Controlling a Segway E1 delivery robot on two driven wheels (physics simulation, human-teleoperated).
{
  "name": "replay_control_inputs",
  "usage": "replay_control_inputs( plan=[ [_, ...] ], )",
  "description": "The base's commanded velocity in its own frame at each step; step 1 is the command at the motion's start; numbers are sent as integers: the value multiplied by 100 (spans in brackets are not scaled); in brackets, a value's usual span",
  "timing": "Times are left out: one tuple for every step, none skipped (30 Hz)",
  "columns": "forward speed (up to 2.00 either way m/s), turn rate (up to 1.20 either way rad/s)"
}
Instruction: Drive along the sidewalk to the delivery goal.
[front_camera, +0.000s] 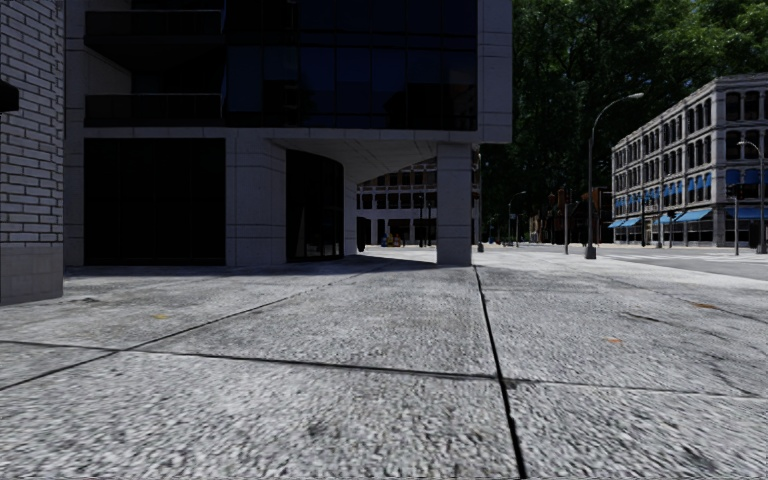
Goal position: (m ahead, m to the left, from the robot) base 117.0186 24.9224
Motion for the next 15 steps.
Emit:
replay_control_inputs(
  plan=[
    [200,0],
    [200,0],
    [200,0],
    [200,0],
    [200,0],
    [200,0],
    [200,0],
    [200,0],
    [200,0],
    [200,0],
    [200,0],
    [200,0],
    [200,0],
    [200,0],
    [200,0]
  ],
)
